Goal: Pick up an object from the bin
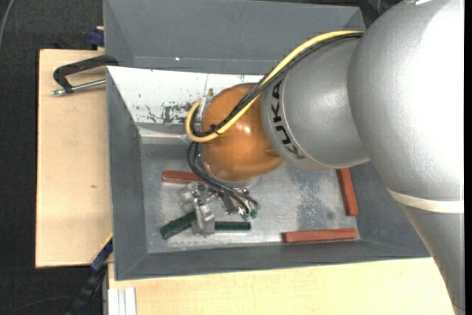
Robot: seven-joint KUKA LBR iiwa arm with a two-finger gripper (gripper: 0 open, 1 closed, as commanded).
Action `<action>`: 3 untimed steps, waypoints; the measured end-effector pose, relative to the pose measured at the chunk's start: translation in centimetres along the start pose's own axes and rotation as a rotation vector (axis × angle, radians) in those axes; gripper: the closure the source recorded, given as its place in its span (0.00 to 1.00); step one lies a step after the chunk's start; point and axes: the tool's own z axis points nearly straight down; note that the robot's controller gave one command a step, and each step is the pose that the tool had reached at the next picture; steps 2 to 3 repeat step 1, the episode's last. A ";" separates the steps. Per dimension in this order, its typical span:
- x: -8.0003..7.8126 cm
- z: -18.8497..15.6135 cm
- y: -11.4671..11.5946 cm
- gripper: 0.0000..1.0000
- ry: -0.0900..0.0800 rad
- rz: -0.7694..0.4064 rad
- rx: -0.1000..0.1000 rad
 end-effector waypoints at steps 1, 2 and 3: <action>-3.6 -17.5 2.8 1.00 -0.012 -0.399 0.003; -3.6 -17.5 2.8 1.00 -0.012 -0.399 0.003; -3.6 -17.5 2.8 1.00 -0.012 -0.399 0.003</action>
Offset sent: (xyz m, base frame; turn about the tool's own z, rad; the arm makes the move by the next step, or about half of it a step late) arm 0.0196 0.0372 0.1704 -0.3985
